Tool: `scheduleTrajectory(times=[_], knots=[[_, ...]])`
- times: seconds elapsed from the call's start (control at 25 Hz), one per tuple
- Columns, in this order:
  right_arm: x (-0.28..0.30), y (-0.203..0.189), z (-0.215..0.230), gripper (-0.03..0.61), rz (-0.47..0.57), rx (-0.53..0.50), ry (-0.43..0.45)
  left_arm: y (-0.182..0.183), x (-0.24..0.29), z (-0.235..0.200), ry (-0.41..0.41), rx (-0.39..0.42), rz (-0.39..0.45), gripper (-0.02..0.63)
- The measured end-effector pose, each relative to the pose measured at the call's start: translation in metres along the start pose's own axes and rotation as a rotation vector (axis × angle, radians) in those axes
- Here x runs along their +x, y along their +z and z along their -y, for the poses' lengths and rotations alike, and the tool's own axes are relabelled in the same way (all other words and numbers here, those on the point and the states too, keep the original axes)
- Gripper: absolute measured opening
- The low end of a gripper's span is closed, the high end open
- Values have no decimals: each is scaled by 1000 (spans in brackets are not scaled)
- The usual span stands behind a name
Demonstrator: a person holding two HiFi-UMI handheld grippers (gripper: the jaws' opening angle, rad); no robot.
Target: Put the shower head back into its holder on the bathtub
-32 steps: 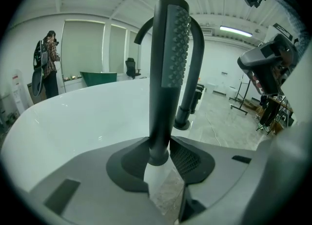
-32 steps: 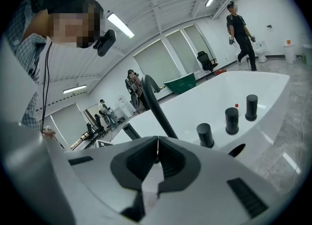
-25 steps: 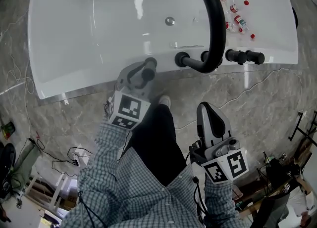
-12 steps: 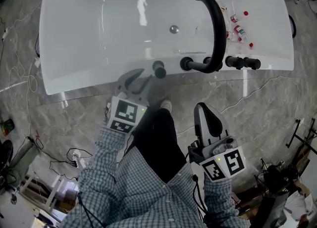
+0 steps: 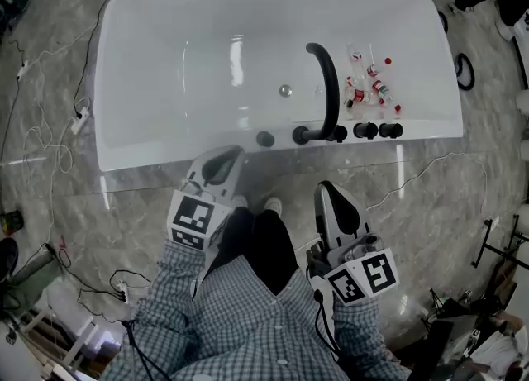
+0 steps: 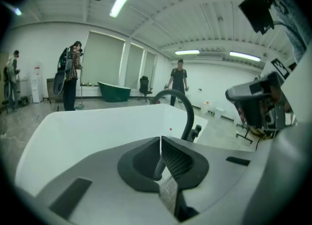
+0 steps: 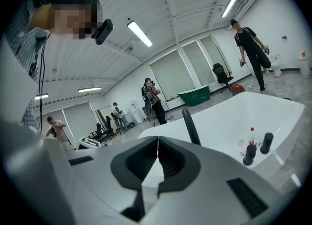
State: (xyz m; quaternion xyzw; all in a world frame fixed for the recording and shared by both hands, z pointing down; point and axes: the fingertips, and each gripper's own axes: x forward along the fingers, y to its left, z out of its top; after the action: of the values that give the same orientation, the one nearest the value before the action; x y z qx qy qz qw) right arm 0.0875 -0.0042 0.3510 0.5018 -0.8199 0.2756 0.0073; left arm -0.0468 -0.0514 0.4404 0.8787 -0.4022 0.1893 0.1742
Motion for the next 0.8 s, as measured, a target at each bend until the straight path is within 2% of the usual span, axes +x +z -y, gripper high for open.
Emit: scheduleTrajectory(times=[0.2, 0.36, 0.48, 0.6, 0.68, 0.8], knots=[[-9, 43, -24, 15, 59, -48, 25, 63, -41, 2, 3, -131, 124, 12], [-14, 82, -46, 15, 127, -97, 54, 109, -72, 9, -27, -175, 206, 11], [-28, 105, -54, 15, 179, -64, 54, 128, -97, 24, -31, -152, 225, 11], [-35, 132, -61, 15, 238, -69, 70, 148, -117, 35, -23, -76, 245, 11], [-36, 149, -71, 15, 272, -92, 90, 158, -129, 37, -15, -37, 258, 11], [-38, 165, -85, 15, 293, -160, 107, 166, -147, 40, -7, -27, 262, 11]])
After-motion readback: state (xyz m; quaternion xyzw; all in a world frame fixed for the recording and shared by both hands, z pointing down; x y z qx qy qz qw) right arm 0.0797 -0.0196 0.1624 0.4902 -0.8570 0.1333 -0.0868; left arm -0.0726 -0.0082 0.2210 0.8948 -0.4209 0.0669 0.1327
